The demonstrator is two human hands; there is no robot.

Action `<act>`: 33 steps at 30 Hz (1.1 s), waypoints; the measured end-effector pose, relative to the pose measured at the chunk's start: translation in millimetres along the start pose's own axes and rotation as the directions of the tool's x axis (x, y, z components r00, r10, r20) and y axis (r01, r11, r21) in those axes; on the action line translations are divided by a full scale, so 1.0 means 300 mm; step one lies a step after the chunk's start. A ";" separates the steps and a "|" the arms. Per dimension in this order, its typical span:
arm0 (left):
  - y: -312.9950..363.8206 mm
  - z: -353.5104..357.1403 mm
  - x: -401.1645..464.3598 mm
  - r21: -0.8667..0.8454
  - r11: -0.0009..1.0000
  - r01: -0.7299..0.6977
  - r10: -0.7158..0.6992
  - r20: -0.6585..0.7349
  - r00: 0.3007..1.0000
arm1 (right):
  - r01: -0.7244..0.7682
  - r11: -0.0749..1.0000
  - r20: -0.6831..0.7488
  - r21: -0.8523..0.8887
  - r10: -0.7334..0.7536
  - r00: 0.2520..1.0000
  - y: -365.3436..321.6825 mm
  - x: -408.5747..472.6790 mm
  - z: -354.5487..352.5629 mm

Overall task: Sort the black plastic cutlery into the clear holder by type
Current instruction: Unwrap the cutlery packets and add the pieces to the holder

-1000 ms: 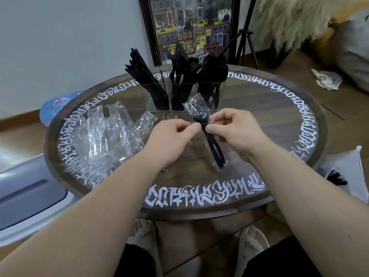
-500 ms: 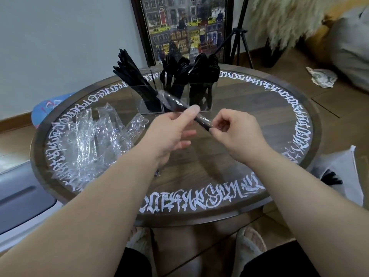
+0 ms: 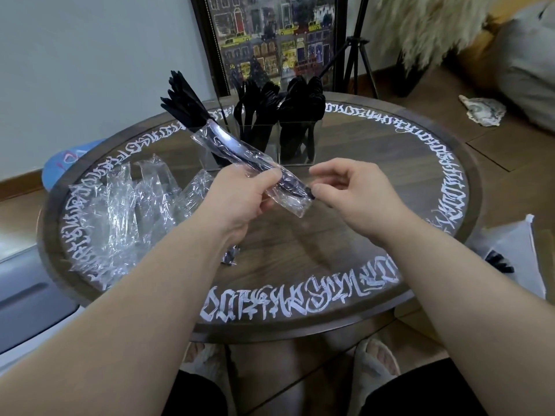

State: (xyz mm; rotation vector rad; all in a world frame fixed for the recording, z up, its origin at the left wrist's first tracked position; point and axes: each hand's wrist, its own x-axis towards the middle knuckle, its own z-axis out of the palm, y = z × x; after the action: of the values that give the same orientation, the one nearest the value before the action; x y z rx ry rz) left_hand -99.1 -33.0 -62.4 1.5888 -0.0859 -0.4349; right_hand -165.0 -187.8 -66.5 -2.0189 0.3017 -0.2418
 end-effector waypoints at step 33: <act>0.022 -0.016 0.011 -0.114 0.987 -0.111 0.079 -0.261 0.962 | 0.135 0.991 -0.274 0.004 -0.128 0.953 -0.043 0.002 0.026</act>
State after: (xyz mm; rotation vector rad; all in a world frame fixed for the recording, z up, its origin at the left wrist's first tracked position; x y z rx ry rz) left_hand -93.2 -30.1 -56.8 1.4947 0.0619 -0.1542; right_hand -160.8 -175.8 -58.5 -1.9851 0.3349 -0.6087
